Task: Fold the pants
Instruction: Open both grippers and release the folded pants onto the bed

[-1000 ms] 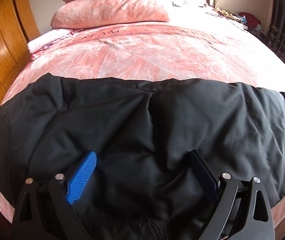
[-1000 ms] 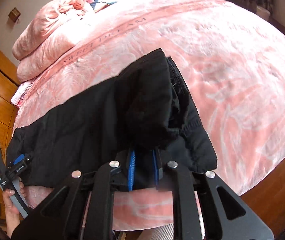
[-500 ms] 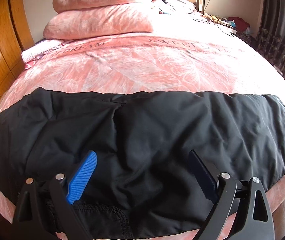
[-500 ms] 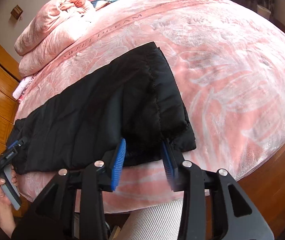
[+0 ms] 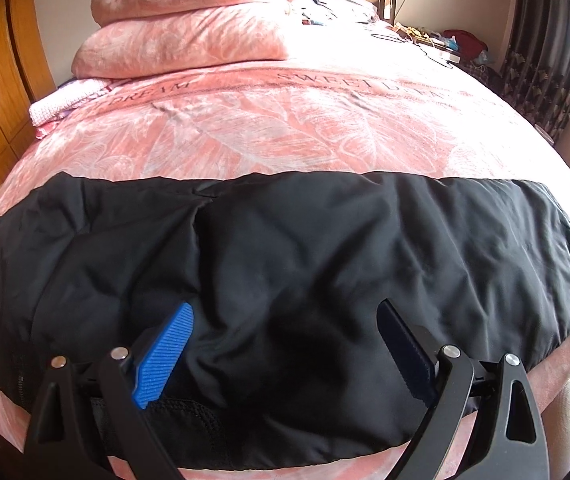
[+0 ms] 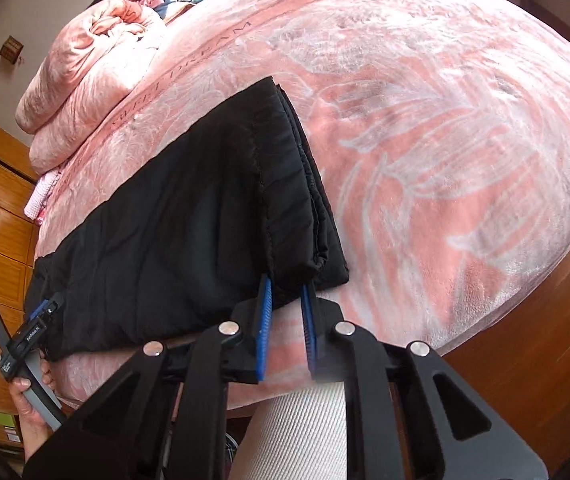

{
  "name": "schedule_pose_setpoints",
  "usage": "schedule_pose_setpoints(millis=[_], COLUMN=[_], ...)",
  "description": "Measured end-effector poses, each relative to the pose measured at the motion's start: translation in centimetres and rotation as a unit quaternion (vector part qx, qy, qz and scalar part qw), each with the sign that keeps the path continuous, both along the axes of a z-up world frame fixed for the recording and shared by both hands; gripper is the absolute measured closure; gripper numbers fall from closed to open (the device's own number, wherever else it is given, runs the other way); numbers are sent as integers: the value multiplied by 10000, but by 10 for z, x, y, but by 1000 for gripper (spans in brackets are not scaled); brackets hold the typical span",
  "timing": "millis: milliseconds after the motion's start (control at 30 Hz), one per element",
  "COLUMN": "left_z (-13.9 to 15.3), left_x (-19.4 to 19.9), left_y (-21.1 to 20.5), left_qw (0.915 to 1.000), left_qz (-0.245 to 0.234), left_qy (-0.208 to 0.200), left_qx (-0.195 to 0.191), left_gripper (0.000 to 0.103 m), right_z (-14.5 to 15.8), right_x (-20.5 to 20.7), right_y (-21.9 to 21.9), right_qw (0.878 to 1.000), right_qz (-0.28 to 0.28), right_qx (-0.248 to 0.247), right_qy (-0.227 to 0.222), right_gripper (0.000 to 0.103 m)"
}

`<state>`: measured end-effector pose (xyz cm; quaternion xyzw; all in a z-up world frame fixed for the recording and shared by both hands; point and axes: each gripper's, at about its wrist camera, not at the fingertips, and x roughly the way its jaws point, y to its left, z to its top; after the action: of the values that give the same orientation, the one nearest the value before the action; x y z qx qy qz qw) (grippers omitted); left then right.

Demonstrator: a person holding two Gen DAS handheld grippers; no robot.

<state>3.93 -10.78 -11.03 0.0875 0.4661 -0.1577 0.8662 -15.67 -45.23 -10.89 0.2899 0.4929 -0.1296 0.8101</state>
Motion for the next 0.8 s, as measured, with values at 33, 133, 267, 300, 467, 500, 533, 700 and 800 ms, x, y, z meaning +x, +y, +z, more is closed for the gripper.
schedule_pose_setpoints(millis=[33, 133, 267, 300, 467, 500, 533, 700, 800], left_z=[-3, -7, -2, -1, 2, 2, 2, -9, -24], left_x=[1, 2, -1, -1, 0, 0, -1, -3, -2], left_y=[-2, -3, 3, 6, 18, 21, 23, 28, 28], left_qw=[10000, 9999, 10000, 10000, 9998, 9996, 9994, 9987, 9992], left_qz=[-19, -34, -30, -30, 61, 95, 125, 220, 139], left_qy=[15, 47, -53, -81, -15, 8, 41, 150, 238], left_qx=[41, 84, -24, -20, -207, -273, -335, -432, -304], left_gripper=[9, 9, 9, 9, 9, 9, 9, 9, 9], right_z=[-5, -8, 16, 23, 56, 59, 61, 50, 27], right_x=[1, 4, 1, 1, 15, 21, 28, 75, 98], right_y=[1, 3, 11, 14, 43, 50, 60, 115, 145], right_qw=[9999, 9997, 9965, 9930, 9667, 9687, 9705, 9773, 9719], right_qz=[43, 117, 134, 91, 177, 334, 511, 1456, 1773], right_qx=[-68, -156, -801, -1137, -2529, -2449, -2356, -1516, -1550], right_qy=[72, 158, 221, 307, 354, 228, 105, -269, -7], right_gripper=[88, 85, 71, 71, 70, 69, 70, 72, 72])
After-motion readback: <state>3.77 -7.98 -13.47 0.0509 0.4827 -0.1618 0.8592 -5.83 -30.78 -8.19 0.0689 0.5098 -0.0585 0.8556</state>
